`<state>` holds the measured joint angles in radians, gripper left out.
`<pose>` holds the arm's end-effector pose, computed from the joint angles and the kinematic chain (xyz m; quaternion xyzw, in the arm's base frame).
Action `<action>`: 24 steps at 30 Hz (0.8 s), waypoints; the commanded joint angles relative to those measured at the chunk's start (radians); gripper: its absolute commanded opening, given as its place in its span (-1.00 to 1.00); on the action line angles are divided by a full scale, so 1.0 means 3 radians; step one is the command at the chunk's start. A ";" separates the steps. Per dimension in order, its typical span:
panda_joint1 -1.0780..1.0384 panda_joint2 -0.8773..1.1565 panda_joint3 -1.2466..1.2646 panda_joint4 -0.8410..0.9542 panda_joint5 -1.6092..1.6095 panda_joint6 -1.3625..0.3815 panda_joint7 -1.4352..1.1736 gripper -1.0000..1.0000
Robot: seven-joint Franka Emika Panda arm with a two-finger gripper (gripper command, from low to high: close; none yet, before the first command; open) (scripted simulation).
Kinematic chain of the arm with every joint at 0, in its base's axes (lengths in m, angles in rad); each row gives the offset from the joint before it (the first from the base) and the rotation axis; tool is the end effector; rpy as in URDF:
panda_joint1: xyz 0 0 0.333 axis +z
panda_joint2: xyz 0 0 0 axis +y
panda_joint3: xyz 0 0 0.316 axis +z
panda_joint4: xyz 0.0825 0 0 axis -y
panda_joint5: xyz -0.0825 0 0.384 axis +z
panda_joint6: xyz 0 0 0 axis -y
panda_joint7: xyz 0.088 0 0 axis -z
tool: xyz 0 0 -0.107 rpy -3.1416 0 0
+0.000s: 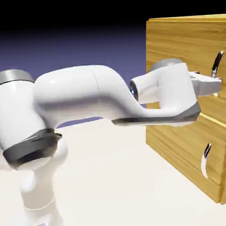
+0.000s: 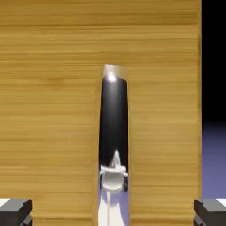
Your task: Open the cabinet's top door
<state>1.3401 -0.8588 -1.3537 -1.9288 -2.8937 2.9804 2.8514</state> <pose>0.5223 -0.1499 0.5372 -0.6579 0.2593 -0.6478 0.2832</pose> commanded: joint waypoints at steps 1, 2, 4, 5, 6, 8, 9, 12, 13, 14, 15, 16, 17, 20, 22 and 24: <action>0.0114 0.0018 -0.0075 0.0089 0.0001 0.0001 -0.0005 0.00; 0.0173 0.0027 -0.0114 0.0136 0.0001 0.0001 -0.0007 0.00; 0.0173 0.0027 -0.0114 0.0136 0.0001 0.0001 -0.0007 -1.00; 0.0053 0.0078 -0.0040 0.0038 -0.0004 -0.0051 0.0064 -1.00; -0.0068 0.0126 0.0036 -0.0062 -0.0002 -0.0104 0.0126 -1.00; -0.0310 0.0187 0.0196 -0.0265 0.0053 -0.0215 0.0172 -1.00; -0.0431 0.0198 0.0283 -0.0366 0.0108 -0.0272 0.0154 -1.00; -0.0793 0.0243 0.0550 -0.0653 0.0245 -0.0428 0.0155 -1.00; -0.0914 0.0255 0.0642 -0.0744 0.0291 -0.0477 0.0156 -1.00; -0.1035 0.0263 0.0737 -0.0834 0.0341 -0.0524 0.0154 -1.00; -0.1155 0.0268 0.0833 -0.0924 0.0394 -0.0572 0.0148 -1.00; -0.1276 0.0270 0.0931 -0.1012 0.0448 -0.0618 0.0143 -1.00; -0.1397 0.0274 0.1031 -0.1097 0.0500 -0.0660 0.0142 -1.00; -0.1760 0.0283 0.1337 -0.1332 0.0651 -0.0771 0.0154 -1.00; -0.2001 0.0274 0.1549 -0.1485 0.0765 -0.0840 0.0153 -1.00; -0.2243 0.0260 0.1768 -0.1631 0.0884 -0.0900 0.0155 -1.00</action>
<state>0.6671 -0.7810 -0.8234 -2.4174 -2.6314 2.7112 2.8973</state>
